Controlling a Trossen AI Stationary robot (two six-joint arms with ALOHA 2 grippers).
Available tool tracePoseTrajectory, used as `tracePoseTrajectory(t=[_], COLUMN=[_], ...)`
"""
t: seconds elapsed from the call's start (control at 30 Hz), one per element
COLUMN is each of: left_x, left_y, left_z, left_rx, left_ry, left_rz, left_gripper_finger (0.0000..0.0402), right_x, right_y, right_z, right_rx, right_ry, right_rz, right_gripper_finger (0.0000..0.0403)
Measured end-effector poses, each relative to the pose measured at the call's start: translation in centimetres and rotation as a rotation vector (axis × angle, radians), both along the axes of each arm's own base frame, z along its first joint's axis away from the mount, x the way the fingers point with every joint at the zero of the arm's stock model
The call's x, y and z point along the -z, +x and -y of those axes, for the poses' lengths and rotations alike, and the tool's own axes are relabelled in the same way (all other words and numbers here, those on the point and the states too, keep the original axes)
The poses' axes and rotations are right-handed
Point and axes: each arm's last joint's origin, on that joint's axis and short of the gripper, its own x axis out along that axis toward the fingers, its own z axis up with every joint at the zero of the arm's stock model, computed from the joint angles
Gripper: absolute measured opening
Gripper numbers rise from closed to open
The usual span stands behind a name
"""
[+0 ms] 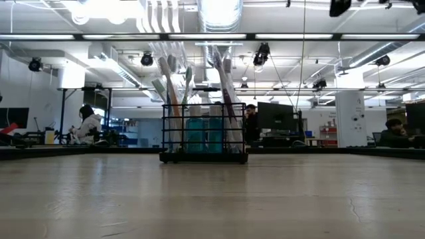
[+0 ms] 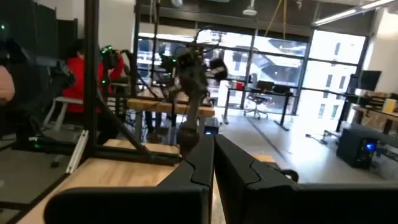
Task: Pick & Place toothbrushing station
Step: Return to Home Position
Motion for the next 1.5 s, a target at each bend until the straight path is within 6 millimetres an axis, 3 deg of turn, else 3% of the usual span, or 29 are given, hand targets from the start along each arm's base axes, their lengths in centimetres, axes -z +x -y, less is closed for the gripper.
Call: tracePoseTrajectory(t=[0.13,0.33,0.5,0.67,0.77,1.3,1.5], left_x=[2.3,5.8,7.4,8.5,10.1,15.7,16.2], left_y=[-1.2,-1.4,-1.8,-2.5,-2.6,-2.3,-2.2], left_z=[-0.2,-1.9,-2.3,-2.3,-2.3,-2.3,-2.3], left_rx=[0.079,-0.202,-0.085,-0.066,-0.049,-0.031,-0.027], left_ry=[-0.029,-0.168,-0.223,-0.276,-0.307,-0.415,-0.432], left_rz=[0.109,0.058,0.036,0.084,0.083,0.05,0.033], left_gripper_finger=[0.0002,0.0001,0.0001,0.0001,0.0,0.0,0.0], right_x=[1.8,3.8,5.4,6.8,7.5,11.3,13.0], right_y=[-1.7,-3.4,-4.5,-5.4,-5.8,-4.6,-4.1], right_z=[0.2,0.9,1.0,0.7,0.6,0.9,1.0], right_rx=[0.024,0.108,0.132,0.099,0.096,0.098,0.104], right_ry=[0.006,0.053,0.076,0.087,0.097,0.163,0.181], right_rz=[0.024,0.02,0.004,0.026,0.053,-0.046,-0.042], right_gripper_finger=[0.0008,0.0008,0.0008,0.0008,0.0008,0.0008,0.0008])
